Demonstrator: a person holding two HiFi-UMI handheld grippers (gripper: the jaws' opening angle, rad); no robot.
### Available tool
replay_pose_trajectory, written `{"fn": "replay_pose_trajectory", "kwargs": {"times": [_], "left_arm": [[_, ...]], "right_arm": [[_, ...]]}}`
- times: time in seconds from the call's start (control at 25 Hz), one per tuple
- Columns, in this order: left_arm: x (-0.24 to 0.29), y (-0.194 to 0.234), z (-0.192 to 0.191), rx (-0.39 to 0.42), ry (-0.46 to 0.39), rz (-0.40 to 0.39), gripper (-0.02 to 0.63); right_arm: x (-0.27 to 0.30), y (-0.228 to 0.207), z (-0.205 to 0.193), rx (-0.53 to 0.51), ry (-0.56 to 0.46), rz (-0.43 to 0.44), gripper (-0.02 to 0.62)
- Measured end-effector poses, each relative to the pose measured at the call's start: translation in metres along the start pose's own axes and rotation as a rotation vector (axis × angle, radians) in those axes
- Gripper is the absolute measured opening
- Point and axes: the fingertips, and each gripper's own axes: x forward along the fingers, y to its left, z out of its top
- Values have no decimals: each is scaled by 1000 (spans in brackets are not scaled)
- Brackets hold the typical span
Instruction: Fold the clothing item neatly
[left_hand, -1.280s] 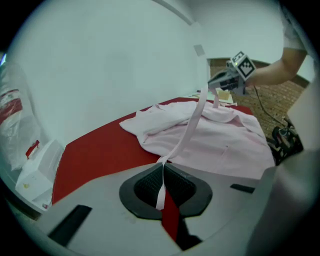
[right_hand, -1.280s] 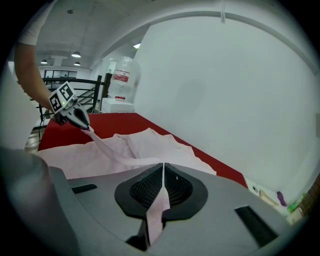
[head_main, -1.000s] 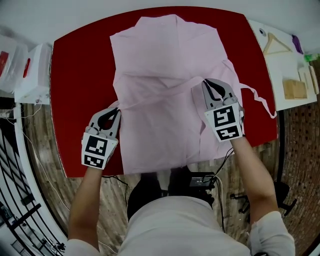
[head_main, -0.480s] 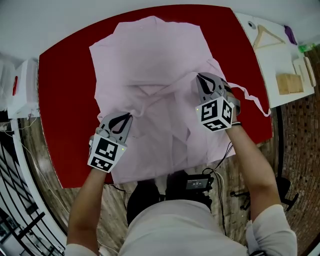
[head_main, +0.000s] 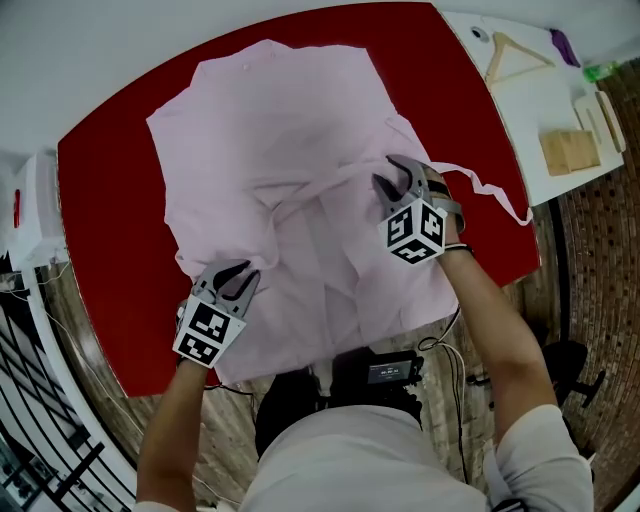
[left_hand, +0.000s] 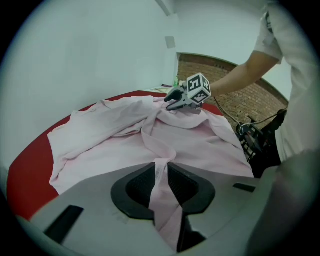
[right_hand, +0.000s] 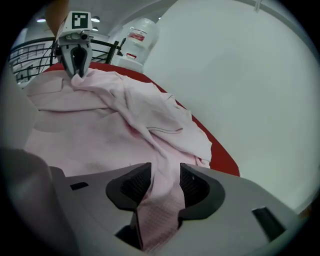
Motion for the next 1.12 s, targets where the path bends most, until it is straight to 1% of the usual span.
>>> {"fn": "replay_pose_trajectory", "kwargs": {"times": [0.12,0.24,0.32,0.36,0.4,0.44,0.56,0.68,0.76,0.84,0.92,0.96,1.0,1.12], "left_arm": [[-2,-1,-3,-26,0,-7,76],[-4,-1,-6,-44,2,0,81],[-2,-1,-9,-53,11,3,80],[-2,-1,-9,-55,15,6,81],[-2,-1,-9,-58,15,10,80],[-2,-1,-9,-62,13,15,80],[-2,1,-9,-74,11,21,80],[-1,0,-13,-88,16,22,80],[-1,-2,-14,-97,17,23,80],[-1,-3,-14,-106,14,26,80],[-1,-4,-15,-115,9,27,80],[-1,-5,-16,-121,8,26,80],[-1,-6,-17,-128,7,25,80],[-1,-8,-20,-144,6,17,80]], "right_arm": [[-4,-3,-1,21,-4,3,170],[-8,-1,-5,93,12,47,170],[-10,-1,-11,125,38,54,166],[-12,-3,-13,121,48,42,130],[-14,-6,-12,110,49,26,47],[-16,-10,-10,101,42,12,37],[-17,-23,10,93,-2,-15,31],[-13,-42,36,74,-59,-62,29],[-12,-56,55,50,-114,-114,29],[-16,-69,74,10,-176,-188,29],[-18,-73,84,-38,-213,-238,30],[-16,-66,83,-60,-212,-233,31],[-12,-55,77,-74,-199,-207,31],[-7,-15,46,-46,-147,-88,31]]}}
